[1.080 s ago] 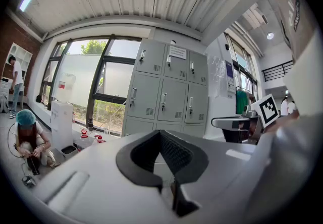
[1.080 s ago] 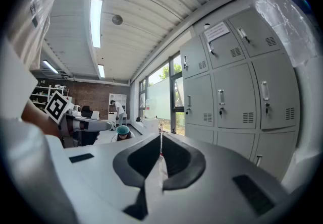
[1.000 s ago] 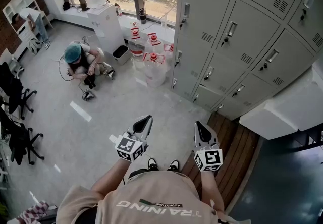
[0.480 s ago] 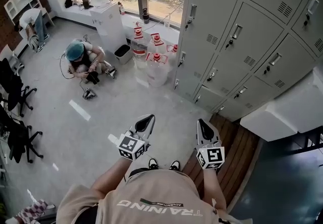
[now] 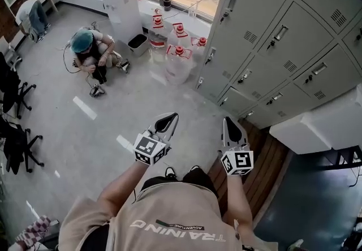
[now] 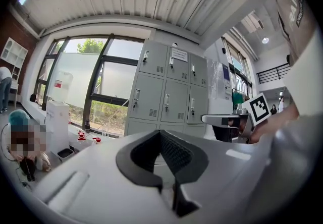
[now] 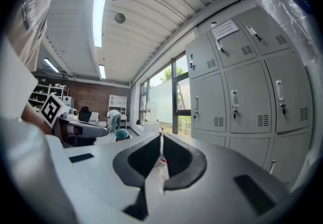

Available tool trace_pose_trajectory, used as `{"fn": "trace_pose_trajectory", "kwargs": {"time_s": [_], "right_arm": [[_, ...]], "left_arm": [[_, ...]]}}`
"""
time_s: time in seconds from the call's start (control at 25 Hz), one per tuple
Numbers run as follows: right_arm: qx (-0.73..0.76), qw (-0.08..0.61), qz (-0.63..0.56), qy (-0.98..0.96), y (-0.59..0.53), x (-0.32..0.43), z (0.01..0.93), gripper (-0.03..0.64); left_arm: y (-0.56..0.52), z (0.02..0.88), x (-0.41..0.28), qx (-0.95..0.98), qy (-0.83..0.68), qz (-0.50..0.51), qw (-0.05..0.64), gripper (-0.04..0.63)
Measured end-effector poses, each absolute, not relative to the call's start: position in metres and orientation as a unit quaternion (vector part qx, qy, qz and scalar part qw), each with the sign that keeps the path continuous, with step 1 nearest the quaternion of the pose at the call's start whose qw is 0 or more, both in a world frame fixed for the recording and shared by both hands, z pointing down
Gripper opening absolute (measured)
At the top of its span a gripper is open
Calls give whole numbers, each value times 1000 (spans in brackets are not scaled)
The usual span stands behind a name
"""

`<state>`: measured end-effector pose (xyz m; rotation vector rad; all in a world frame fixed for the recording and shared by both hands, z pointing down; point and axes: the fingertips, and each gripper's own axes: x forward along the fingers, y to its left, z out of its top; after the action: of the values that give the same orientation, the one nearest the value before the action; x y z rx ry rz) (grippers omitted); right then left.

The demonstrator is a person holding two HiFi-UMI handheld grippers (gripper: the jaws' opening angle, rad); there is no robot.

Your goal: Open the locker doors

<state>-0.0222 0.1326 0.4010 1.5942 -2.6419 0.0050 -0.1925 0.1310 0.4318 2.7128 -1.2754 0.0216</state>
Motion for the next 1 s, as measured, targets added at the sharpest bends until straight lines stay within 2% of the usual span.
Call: {"fn": "trace_pose_trajectory", "kwargs": {"time_s": [0.32, 1.0], "right_arm": [[490, 43, 7, -871, 71, -46, 416, 11], [459, 59, 45, -885, -137, -20, 477, 11]], "left_arm": [[72, 443, -176, 908, -410, 17, 84, 6], [-119, 464, -126, 897, -431, 42, 92, 6]]}}
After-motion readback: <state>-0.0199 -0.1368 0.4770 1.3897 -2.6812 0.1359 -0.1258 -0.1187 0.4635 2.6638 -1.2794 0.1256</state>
